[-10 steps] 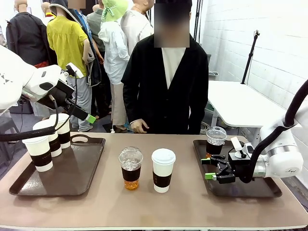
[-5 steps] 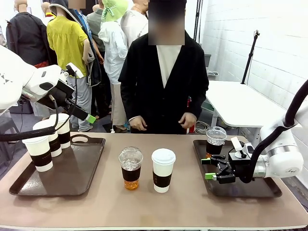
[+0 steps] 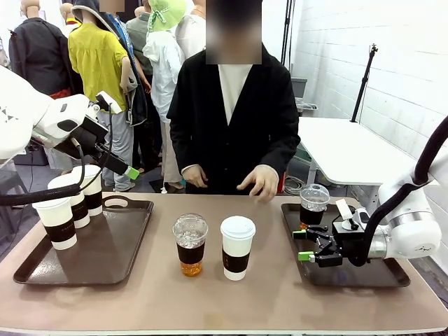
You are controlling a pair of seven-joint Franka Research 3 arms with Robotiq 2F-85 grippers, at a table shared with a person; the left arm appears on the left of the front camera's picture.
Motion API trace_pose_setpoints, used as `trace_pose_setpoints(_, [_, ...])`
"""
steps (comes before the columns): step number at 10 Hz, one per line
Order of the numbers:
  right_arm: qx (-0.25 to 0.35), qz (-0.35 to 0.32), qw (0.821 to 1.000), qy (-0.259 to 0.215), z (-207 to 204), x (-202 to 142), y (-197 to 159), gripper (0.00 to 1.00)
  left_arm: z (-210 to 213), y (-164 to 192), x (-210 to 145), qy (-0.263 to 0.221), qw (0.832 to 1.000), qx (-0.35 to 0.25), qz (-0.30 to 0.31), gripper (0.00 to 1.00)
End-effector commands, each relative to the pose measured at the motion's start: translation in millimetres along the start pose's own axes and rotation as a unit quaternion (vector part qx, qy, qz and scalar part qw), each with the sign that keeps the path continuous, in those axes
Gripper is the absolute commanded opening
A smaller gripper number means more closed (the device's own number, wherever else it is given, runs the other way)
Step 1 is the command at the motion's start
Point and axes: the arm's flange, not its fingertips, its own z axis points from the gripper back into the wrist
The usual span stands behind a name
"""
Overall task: Distribute the coffee onto the tray.
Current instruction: Pick up another iced Americano from the middle of the table and place it on the right Handle tray.
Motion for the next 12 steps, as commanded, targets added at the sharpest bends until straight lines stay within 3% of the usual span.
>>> trace_pose_setpoints(1, [0.0,0.001,1.0,0.001,-0.3,1.2,2.1,1.0,0.1,1.4,-1.3,0.0,1.0,-0.004,0.002,1.0])
trace_pose_setpoints(12, [0.0,0.001,1.0,0.001,-0.3,1.2,2.1,1.0,0.1,1.4,-1.3,0.0,1.0,-0.004,0.002,1.0])
